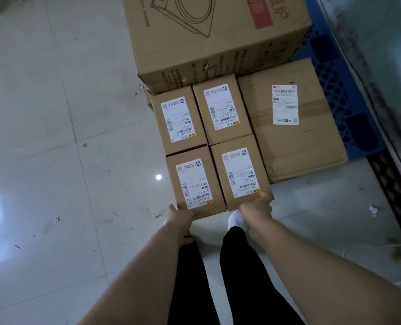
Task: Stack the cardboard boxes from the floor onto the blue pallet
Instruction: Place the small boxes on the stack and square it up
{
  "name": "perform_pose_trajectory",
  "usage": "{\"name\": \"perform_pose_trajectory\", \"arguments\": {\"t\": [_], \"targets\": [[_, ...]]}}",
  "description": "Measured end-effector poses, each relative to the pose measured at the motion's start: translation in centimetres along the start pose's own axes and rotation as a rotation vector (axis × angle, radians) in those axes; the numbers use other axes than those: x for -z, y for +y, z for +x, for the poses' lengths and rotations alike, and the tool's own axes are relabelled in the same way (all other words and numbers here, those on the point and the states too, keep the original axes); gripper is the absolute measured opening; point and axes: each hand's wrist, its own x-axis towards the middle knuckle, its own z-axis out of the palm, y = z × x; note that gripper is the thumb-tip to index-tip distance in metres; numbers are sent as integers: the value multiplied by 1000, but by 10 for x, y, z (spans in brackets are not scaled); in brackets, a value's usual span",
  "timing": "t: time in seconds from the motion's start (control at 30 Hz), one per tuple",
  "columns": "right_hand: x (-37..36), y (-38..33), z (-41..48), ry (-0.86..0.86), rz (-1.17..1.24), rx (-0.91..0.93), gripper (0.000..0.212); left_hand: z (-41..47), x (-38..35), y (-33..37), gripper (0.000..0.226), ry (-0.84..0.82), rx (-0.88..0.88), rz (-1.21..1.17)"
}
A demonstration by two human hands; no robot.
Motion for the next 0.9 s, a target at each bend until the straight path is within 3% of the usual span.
{"name": "perform_pose_trajectory", "arguments": {"t": [0.13, 0.27, 0.37, 0.57, 0.67, 0.9], "targets": [[7, -15, -23, 25, -37, 9, 54, -25, 13, 12, 35, 5, -52, 53], [18, -28, -57, -38, -29, 147, 43, -56, 37, 35, 14, -44, -179, 78], [25, -41, -86, 18, -36, 228, 36, -81, 62, 52, 14, -117, -296, 114], [27, -42, -144, 48, 222, 307, 24, -125, 116, 74, 28, -163, -482, 247], [30, -37, -186, 16, 368, 301, 21, -153, 132, 80, 19, -173, -588, 269], [53, -2, -236, 161, 423, 370, 15, -215, 149, 66, 7, -255, -750, 345]]}}
